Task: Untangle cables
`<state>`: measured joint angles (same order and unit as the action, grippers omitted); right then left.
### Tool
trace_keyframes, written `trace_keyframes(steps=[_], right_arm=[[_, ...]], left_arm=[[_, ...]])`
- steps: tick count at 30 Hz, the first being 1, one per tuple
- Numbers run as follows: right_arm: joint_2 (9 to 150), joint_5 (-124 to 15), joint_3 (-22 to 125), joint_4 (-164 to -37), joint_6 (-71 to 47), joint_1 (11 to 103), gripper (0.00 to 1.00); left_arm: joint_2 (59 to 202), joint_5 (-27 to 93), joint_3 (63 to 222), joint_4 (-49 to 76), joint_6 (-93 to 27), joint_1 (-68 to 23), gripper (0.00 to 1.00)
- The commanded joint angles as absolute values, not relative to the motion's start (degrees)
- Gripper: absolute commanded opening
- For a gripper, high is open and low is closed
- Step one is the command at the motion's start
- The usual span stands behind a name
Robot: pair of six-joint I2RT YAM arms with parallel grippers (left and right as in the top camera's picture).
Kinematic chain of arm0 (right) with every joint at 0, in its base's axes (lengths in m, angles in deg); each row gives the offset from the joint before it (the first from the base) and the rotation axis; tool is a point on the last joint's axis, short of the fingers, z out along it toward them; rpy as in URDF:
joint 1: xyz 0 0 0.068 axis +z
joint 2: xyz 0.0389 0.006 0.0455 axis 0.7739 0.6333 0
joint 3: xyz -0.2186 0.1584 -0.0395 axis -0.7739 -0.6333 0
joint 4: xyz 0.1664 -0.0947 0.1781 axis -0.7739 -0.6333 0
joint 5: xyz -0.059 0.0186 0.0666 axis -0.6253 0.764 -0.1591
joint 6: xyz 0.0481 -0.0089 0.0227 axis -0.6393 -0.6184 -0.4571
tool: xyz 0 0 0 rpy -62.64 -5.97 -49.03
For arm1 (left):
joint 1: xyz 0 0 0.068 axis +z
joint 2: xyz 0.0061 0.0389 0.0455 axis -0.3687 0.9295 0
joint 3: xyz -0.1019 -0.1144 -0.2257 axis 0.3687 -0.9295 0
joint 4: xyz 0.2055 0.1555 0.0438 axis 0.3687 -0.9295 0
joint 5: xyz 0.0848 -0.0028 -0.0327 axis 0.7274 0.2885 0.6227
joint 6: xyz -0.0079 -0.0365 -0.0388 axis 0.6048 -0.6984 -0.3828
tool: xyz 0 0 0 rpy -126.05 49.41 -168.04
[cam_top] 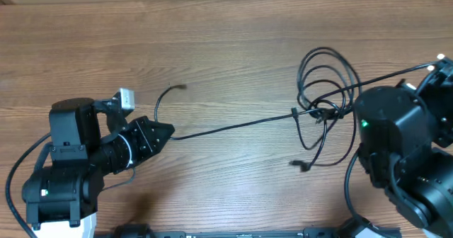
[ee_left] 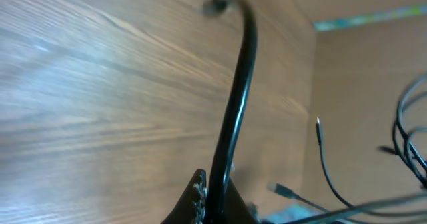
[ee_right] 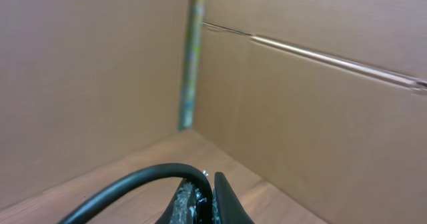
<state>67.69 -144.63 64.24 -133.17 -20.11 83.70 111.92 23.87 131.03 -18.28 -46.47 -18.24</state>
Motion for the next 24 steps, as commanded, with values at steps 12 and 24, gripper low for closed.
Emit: trace_keyframes(steps=[12, 24], right_arm=[[65.9, -142.8, 66.4, -132.1, -18.8, 75.6, 0.04], [66.6, -105.0, 66.4, -131.5, -13.0, 75.6, 0.04]], left_arm=[[112.0, 51.9, 147.7, -26.2, -37.7, 5.0, 0.04], [113.1, 35.3, 148.9, -27.8, -34.8, 6.1, 0.96]])
